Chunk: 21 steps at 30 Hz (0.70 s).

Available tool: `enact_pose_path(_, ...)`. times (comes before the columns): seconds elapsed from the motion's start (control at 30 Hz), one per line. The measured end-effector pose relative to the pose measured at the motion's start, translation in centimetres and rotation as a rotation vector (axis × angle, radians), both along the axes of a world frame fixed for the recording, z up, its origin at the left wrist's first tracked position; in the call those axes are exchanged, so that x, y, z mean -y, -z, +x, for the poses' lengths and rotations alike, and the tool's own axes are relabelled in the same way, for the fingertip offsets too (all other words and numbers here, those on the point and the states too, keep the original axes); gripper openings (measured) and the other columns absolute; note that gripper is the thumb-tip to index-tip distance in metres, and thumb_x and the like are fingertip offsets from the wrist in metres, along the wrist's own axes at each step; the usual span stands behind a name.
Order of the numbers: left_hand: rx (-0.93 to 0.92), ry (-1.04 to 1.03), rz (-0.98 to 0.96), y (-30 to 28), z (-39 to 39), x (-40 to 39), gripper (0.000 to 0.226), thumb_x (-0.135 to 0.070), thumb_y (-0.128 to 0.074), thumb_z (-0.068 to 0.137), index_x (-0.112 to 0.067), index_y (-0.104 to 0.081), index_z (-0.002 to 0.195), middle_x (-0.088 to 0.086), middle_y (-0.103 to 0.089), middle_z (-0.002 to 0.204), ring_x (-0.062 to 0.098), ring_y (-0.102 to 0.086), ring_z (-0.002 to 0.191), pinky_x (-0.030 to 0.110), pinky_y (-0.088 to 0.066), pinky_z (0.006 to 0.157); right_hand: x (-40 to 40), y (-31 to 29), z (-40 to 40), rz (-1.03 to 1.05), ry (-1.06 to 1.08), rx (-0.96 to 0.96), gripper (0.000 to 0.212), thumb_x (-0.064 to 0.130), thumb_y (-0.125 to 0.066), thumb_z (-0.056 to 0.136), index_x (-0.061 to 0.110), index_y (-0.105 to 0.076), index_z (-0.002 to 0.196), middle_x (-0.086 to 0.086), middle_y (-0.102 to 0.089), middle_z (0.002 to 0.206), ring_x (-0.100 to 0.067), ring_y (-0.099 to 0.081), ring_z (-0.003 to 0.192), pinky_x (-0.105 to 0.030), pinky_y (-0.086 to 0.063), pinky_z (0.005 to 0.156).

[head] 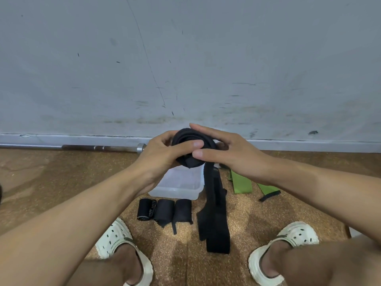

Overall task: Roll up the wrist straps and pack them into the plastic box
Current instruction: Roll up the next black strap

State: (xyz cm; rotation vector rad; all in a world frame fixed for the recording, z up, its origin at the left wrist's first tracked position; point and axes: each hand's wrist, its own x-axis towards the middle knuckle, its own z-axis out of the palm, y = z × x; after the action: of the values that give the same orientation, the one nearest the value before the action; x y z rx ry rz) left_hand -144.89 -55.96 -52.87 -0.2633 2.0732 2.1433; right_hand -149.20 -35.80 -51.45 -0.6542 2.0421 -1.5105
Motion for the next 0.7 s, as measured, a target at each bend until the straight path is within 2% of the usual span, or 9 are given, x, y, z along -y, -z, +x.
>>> enact_pose_path(0.1,0.046,0.042,-0.013,-0.3,0.0,-0.1,0.072,-0.038,-0.091,0.06,-0.008,-0.069,0.121,0.013,-0.075,0.114,0.023,-0.074,0.103,0.034,-0.057,0.088,0.1,0.1,-0.1,0.018,0.074,-0.07,0.06,0.024,-0.081,0.086,0.046,-0.06,0.138,0.022,-0.073,0.119,0.006,-0.066,0.111,-0.024,-0.05,0.102)
enact_pose_path(0.2,0.048,0.152,-0.3,-0.7,0.0,0.7,0.09,-0.049,-0.093,0.052,-0.026,-0.056,0.132,-0.002,-0.071,0.119,0.007,-0.069,0.107,0.028,-0.053,0.093,-0.2,0.0,-0.4,0.158,0.036,-0.168,0.061,0.027,-0.084,0.079,0.046,-0.065,0.133,0.023,-0.074,0.114,0.005,-0.068,0.106,-0.026,-0.055,0.099)
enact_pose_path(0.27,0.015,0.28,-0.512,-0.9,0.3,1.3,0.11,-0.047,-0.097,0.052,-0.04,-0.04,0.145,-0.013,-0.066,0.119,-0.005,-0.064,0.106,0.019,-0.051,0.095,-0.4,-0.1,-0.4,0.277,-0.055,-0.243,0.063,0.035,-0.083,0.071,0.056,-0.064,0.127,0.025,-0.07,0.116,0.003,-0.068,0.104,-0.03,-0.056,0.097)
enact_pose_path(0.33,-0.003,0.398,-0.635,-0.8,0.7,1.1,0.127,-0.035,-0.098,0.059,-0.046,-0.017,0.157,-0.02,-0.058,0.124,-0.013,-0.058,0.106,0.006,-0.048,0.088,-0.2,-0.5,0.1,0.363,-0.151,-0.327,0.062,0.032,-0.085,0.073,0.066,-0.059,0.117,0.024,-0.065,0.118,0.001,-0.064,0.103,-0.024,-0.053,0.09)
enact_pose_path(0.37,-0.008,0.437,-0.683,-0.7,1.0,0.8,0.134,-0.034,-0.098,0.061,-0.047,-0.007,0.159,-0.022,-0.055,0.127,-0.015,-0.056,0.107,0.003,-0.046,0.086,-0.1,-0.5,0.4,0.394,-0.182,-0.374,0.064,0.031,-0.086,0.073,0.064,-0.058,0.12,0.024,-0.063,0.119,0.001,-0.062,0.103,-0.019,-0.051,0.087)
enact_pose_path(0.43,-0.035,0.486,-0.756,-0.3,1.3,0.1,0.143,-0.036,-0.097,0.062,-0.05,0.008,0.158,-0.021,-0.055,0.127,-0.01,-0.058,0.109,0.007,-0.049,0.089,0.1,-0.5,0.8,0.445,-0.222,-0.449,0.072,0.033,-0.088,0.071,0.048,-0.056,0.133,0.027,-0.06,0.12,0.006,-0.057,0.103,-0.01,-0.046,0.084)
enact_pose_path(0.5,-0.063,0.489,-0.798,-0.2,1.4,-0.1,0.145,-0.033,-0.097,0.062,-0.051,0.012,0.157,-0.019,-0.056,0.124,-0.002,-0.06,0.11,0.014,-0.051,0.092,0.0,-0.4,0.7,0.491,-0.241,-0.466,0.077,0.042,-0.091,0.068,0.04,-0.048,0.132,0.026,-0.058,0.117,0.007,-0.056,0.098,-0.009,-0.044,0.079)
enact_pose_path(0.6,-0.075,0.454,-0.786,-0.3,0.9,0.7,0.141,-0.023,-0.095,0.063,-0.049,0.006,0.158,-0.016,-0.059,0.121,0.005,-0.061,0.111,0.024,-0.053,0.093,-0.7,-0.7,-0.1,0.504,-0.22,-0.45,0.077,0.054,-0.09,0.066,0.041,-0.041,0.124,0.022,-0.055,0.123,0.004,-0.056,0.104,-0.018,-0.048,0.084)
enact_pose_path(0.7,-0.092,0.419,-0.741,-0.2,0.7,1.4,0.137,-0.018,-0.095,0.063,-0.049,-0.002,0.159,-0.017,-0.056,0.12,0.009,-0.06,0.116,0.03,-0.056,0.092,-1.4,-1.1,-0.6,0.452,-0.176,-0.455,0.062,0.043,-0.089,0.072,0.04,-0.048,0.118,0.022,-0.056,0.118,0.008,-0.055,0.098,-0.013,-0.044,0.076)
